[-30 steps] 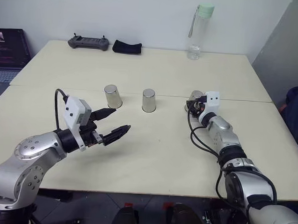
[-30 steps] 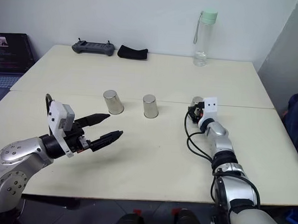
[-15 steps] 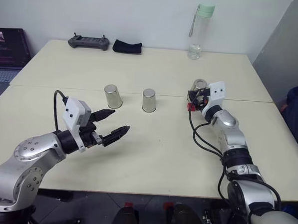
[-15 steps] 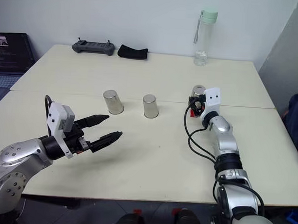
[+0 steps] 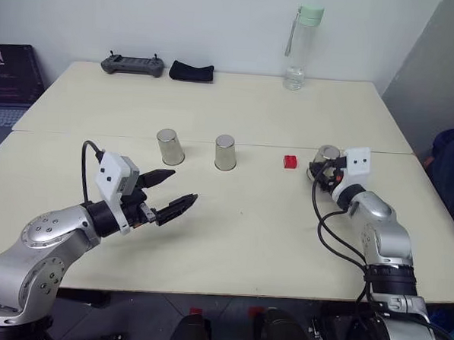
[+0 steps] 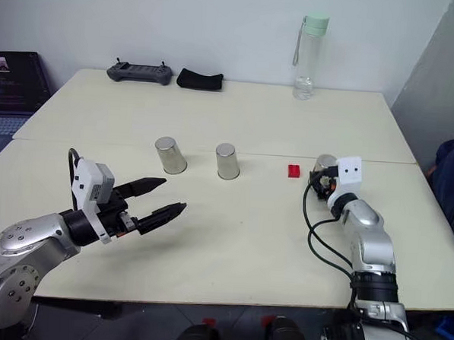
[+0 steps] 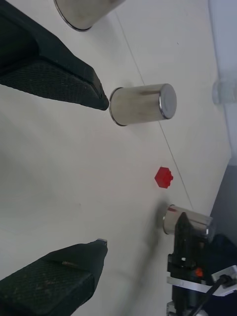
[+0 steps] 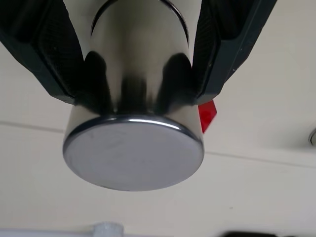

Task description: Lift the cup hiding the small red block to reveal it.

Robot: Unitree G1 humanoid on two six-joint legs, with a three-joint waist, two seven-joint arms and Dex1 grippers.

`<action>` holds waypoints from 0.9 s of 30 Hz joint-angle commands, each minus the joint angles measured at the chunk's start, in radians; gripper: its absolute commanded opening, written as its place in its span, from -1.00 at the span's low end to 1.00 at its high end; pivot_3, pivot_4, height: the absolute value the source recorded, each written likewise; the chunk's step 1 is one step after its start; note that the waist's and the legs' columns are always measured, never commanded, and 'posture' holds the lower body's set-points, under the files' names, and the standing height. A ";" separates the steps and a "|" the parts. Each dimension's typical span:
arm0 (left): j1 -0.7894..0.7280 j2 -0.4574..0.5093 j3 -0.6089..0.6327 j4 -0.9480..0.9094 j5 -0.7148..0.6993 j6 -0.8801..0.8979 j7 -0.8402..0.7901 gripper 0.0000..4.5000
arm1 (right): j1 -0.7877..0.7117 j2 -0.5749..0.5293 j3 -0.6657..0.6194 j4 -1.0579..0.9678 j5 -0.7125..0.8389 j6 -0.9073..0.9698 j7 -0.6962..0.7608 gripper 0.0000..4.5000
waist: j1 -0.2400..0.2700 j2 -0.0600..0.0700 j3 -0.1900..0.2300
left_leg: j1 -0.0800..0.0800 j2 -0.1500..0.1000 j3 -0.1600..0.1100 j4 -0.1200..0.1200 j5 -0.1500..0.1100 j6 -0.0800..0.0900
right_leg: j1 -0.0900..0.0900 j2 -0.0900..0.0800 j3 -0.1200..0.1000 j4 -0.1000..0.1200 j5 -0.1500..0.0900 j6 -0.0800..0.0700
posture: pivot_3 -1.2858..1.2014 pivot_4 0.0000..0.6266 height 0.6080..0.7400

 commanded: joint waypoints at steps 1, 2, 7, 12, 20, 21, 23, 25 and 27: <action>-0.016 0.015 0.005 -0.019 -0.011 -0.011 -0.008 1.00 | 0.002 0.026 -0.003 0.015 0.021 -0.017 0.001 0.23 | 0.000 0.000 0.000 | 0.000 0.000 0.000 0.000 0.000 0.000 | 0.000 0.000 0.000 0.000 0.000 0.000 | 0.03 -0.52 1.00; -0.017 0.015 0.006 -0.017 -0.010 -0.011 -0.009 1.00 | 0.003 0.029 -0.002 0.024 0.017 -0.025 0.003 0.23 | 0.000 0.000 0.000 | 0.000 0.000 0.000 0.000 0.000 0.000 | 0.000 0.000 0.000 0.000 0.000 0.000 | 0.03 -0.52 1.00; -0.014 0.015 0.007 -0.024 -0.014 -0.009 -0.008 1.00 | 0.024 0.037 0.017 0.081 -0.015 -0.084 0.004 0.23 | 0.001 -0.001 0.000 | 0.000 -0.001 0.001 0.001 0.000 0.000 | 0.000 0.000 0.001 0.000 0.000 0.000 | 0.03 -0.52 1.00; -0.008 0.019 0.014 -0.027 -0.017 -0.008 -0.009 1.00 | 0.026 0.036 0.017 0.117 -0.023 -0.131 -0.006 0.54 | 0.001 -0.001 -0.001 | 0.001 -0.001 0.001 0.001 0.000 0.000 | 0.001 0.000 0.001 0.000 0.000 0.000 | 0.03 -0.52 1.00; -0.004 0.018 0.013 -0.030 -0.017 -0.011 -0.007 1.00 | 0.056 0.018 0.023 0.069 -0.038 -0.152 -0.006 0.97 | 0.003 0.000 0.000 | 0.000 -0.001 0.001 0.000 0.000 0.000 | 0.000 0.000 0.001 -0.001 0.000 0.000 | 0.03 -0.52 1.00; -0.002 0.017 0.013 -0.031 -0.016 -0.012 -0.007 1.00 | 0.066 0.013 0.020 0.047 -0.041 -0.148 -0.009 0.97 | 0.003 0.000 0.000 | 0.000 -0.001 0.001 0.000 0.000 0.000 | 0.000 0.000 0.001 -0.001 0.000 0.000 | 0.03 -0.52 1.00; 0.003 0.015 0.015 -0.033 -0.016 -0.013 -0.006 1.00 | 0.089 0.002 0.014 -0.006 -0.041 -0.138 -0.009 0.97 | 0.003 0.000 0.000 | 0.000 -0.001 0.001 0.000 0.000 0.000 | 0.000 0.000 0.001 -0.001 0.000 0.000 | 0.03 -0.52 1.00; 0.009 0.013 0.020 -0.035 -0.018 -0.012 -0.002 1.00 | 0.122 -0.009 0.002 -0.091 -0.028 -0.099 -0.009 0.97 | 0.003 0.000 0.000 | 0.000 -0.001 0.001 0.000 0.000 0.000 | 0.000 0.000 0.001 -0.001 0.000 0.000 | 0.03 -0.52 1.00; 0.015 0.010 0.027 -0.037 -0.022 -0.001 0.013 1.00 | 0.167 -0.025 -0.006 -0.203 -0.008 -0.039 -0.004 0.97 | 0.004 0.000 0.000 | 0.000 -0.001 0.001 0.000 0.000 0.000 | 0.000 0.000 0.001 -0.001 0.000 0.001 | 0.03 -0.52 1.00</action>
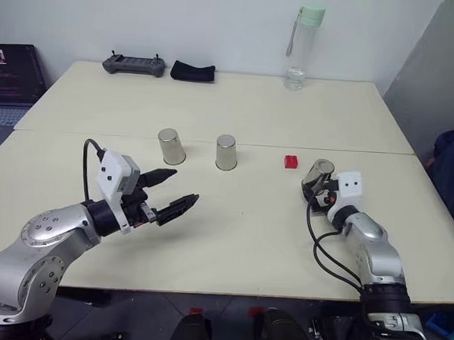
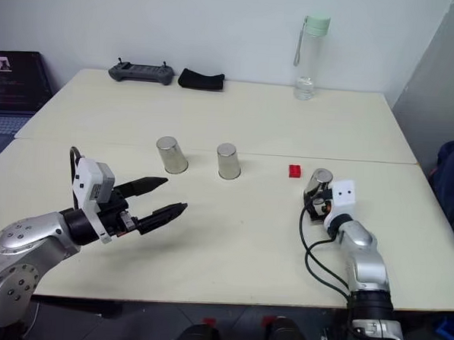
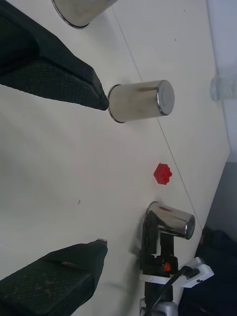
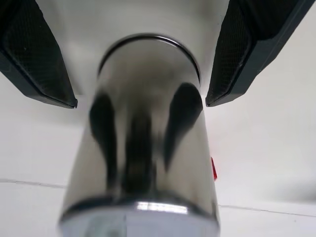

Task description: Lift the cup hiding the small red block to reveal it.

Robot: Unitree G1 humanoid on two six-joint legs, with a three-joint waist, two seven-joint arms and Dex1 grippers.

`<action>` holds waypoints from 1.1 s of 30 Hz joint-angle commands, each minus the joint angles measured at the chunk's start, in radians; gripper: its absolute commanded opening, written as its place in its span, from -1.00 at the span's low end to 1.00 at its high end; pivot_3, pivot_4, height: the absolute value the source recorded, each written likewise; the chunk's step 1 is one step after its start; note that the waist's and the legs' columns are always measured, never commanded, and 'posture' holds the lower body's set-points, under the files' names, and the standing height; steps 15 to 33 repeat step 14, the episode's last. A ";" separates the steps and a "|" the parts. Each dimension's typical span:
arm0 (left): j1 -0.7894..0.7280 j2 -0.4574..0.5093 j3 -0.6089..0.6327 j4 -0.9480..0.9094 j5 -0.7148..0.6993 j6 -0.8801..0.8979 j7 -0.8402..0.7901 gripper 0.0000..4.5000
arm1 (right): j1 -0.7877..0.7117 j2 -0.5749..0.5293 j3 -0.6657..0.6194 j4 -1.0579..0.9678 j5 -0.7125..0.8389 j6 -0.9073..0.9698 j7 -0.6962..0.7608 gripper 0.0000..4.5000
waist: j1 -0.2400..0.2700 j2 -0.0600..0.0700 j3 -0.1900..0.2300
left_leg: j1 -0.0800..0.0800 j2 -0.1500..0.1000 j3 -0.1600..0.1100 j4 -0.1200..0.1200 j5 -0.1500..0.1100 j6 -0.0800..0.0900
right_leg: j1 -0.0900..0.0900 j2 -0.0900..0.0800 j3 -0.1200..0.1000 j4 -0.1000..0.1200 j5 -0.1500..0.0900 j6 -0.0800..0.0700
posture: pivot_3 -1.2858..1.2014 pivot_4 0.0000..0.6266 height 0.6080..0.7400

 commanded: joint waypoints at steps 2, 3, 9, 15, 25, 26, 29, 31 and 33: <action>0.019 -0.005 0.040 -0.038 -0.026 0.013 0.041 1.00 | 0.104 -0.051 -0.033 -0.315 0.068 0.140 0.022 0.97 | 0.001 0.000 0.000 | 0.000 0.000 0.000 0.000 0.000 0.000 | 0.000 0.000 0.000 0.000 0.000 0.000 | 0.03 -0.52 1.00; 0.030 -0.008 0.043 -0.042 -0.025 0.014 0.050 1.00 | 0.132 -0.057 -0.037 -0.373 0.093 0.181 0.029 0.97 | 0.001 0.000 0.000 | 0.000 0.000 0.000 0.000 0.000 0.000 | 0.000 0.000 0.000 0.000 0.000 0.001 | 0.03 -0.52 1.00; 0.127 -0.020 0.084 -0.070 -0.014 0.021 0.100 1.00 | 0.318 -0.145 -0.069 -0.723 0.292 0.384 0.127 0.97 | 0.002 0.000 0.000 | 0.000 0.001 -0.001 -0.001 0.000 0.000 | 0.000 0.000 -0.001 0.000 -0.003 0.005 | 0.03 -0.52 1.00; 0.217 -0.012 0.152 -0.076 -0.009 0.014 0.101 1.00 | 0.388 -0.207 -0.131 -0.798 0.359 0.430 0.145 0.97 | 0.001 -0.001 0.000 | 0.001 0.001 -0.001 0.000 0.000 0.000 | 0.001 0.000 -0.001 -0.001 -0.003 0.005 | 0.03 -0.52 1.00; 0.217 -0.012 0.152 -0.076 -0.009 0.014 0.101 1.00 | 0.388 -0.207 -0.131 -0.798 0.359 0.430 0.145 0.97 | 0.001 -0.001 0.000 | 0.001 0.001 -0.001 0.000 0.000 0.000 | 0.001 0.000 -0.001 -0.001 -0.003 0.005 | 0.03 -0.52 1.00; 0.217 -0.012 0.152 -0.076 -0.009 0.014 0.101 1.00 | 0.388 -0.207 -0.131 -0.798 0.359 0.430 0.145 0.97 | 0.001 -0.001 0.000 | 0.001 0.001 -0.001 0.000 0.000 0.000 | 0.001 0.000 -0.001 -0.001 -0.003 0.005 | 0.03 -0.52 1.00; 0.217 -0.012 0.152 -0.076 -0.009 0.014 0.101 1.00 | 0.388 -0.207 -0.131 -0.798 0.359 0.430 0.145 0.97 | 0.001 -0.001 0.000 | 0.001 0.001 -0.001 0.000 0.000 0.000 | 0.001 0.000 -0.001 -0.001 -0.003 0.005 | 0.03 -0.52 1.00; 0.217 -0.012 0.152 -0.076 -0.009 0.014 0.101 1.00 | 0.388 -0.207 -0.131 -0.798 0.359 0.430 0.145 0.97 | 0.001 -0.001 0.000 | 0.001 0.001 -0.001 0.000 0.000 0.000 | 0.001 0.000 -0.001 -0.001 -0.003 0.005 | 0.03 -0.52 1.00; 0.217 -0.012 0.152 -0.076 -0.009 0.014 0.101 1.00 | 0.388 -0.207 -0.131 -0.798 0.359 0.430 0.145 0.97 | 0.001 -0.001 0.000 | 0.001 0.001 -0.001 0.000 0.000 0.000 | 0.001 0.000 -0.001 -0.001 -0.003 0.005 | 0.03 -0.52 1.00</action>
